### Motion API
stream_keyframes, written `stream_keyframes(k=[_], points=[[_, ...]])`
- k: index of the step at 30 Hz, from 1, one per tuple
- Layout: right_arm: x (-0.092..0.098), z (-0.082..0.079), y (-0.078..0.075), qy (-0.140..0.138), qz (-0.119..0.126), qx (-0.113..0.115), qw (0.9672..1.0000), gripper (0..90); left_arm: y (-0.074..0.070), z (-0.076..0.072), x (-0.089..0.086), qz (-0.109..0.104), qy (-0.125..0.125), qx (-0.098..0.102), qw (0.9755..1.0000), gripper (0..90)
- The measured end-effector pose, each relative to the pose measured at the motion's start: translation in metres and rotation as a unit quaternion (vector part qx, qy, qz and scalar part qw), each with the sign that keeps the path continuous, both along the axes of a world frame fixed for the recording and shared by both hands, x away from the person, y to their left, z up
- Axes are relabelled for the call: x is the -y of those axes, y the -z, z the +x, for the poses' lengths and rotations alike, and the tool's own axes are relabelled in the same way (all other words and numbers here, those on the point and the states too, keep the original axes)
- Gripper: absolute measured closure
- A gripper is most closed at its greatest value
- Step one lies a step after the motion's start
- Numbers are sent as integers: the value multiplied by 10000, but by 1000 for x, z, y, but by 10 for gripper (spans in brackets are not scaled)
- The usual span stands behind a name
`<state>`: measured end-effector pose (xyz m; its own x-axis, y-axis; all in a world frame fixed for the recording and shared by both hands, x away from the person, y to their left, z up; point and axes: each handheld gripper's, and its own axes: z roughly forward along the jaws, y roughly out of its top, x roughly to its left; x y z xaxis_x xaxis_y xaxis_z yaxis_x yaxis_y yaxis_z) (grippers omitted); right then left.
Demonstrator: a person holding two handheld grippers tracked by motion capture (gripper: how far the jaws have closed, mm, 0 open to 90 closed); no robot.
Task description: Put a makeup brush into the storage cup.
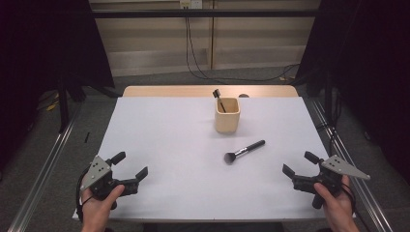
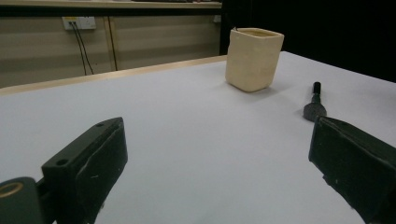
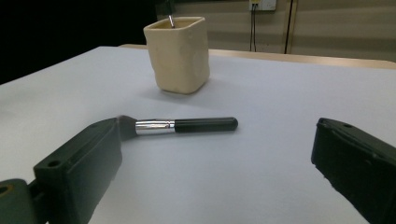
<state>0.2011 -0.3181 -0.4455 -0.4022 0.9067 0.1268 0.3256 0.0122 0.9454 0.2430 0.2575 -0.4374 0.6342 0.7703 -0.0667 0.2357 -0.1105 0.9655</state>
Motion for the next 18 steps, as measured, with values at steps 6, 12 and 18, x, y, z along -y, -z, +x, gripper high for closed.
stream_keyframes(k=[6,12,18], points=[[-4,2,-1,-61,-79,22,9999,15,2,3,-1,-1,-2,-53,10000,44],[-5,3,-3,-48,-41,32,10000,11,4,7,-4,-43,-86,-79,9999,36],[-8,6,-2,-134,-93,-16,9999,8,2,5,-4,-41,-112,-49,9999,36]])
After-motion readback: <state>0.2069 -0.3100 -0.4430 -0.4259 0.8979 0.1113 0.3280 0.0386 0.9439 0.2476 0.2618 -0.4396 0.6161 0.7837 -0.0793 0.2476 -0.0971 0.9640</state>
